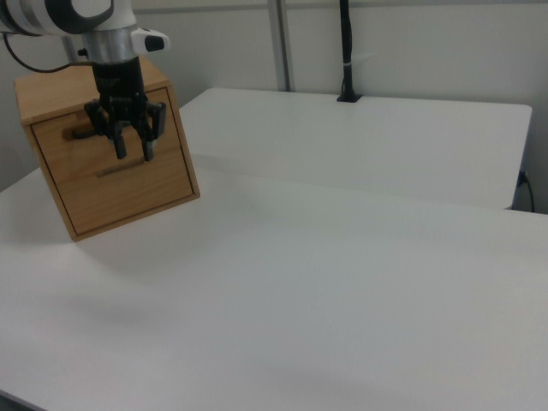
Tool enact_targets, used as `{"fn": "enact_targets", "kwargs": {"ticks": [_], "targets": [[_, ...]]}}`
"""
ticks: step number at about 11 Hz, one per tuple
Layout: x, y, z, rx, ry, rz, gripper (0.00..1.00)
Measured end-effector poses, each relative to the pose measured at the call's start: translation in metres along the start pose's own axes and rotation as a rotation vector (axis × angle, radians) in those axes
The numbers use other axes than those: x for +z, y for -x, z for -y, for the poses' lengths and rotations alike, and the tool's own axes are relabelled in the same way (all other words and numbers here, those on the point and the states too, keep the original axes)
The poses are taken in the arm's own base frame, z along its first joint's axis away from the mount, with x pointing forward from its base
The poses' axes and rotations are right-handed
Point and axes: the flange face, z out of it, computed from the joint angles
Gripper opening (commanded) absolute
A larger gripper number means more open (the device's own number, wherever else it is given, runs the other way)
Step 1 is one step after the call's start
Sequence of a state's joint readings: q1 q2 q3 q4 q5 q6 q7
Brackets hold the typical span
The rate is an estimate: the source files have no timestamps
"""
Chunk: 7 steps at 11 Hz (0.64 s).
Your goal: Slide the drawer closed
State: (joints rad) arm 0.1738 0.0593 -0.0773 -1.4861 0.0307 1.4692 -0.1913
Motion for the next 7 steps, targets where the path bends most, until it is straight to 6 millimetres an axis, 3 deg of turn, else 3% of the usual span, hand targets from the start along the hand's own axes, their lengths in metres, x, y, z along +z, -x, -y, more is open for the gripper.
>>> {"fn": "enact_targets", "kwargs": {"ticks": [3,5,7], "targets": [[0.004,0.008,-0.025,0.226,-0.008,0.013,1.00],[0.004,0.014,-0.048,0.274,-0.011,0.012,1.00],[0.002,0.017,-0.058,0.301,-0.011,0.007,1.00]]}}
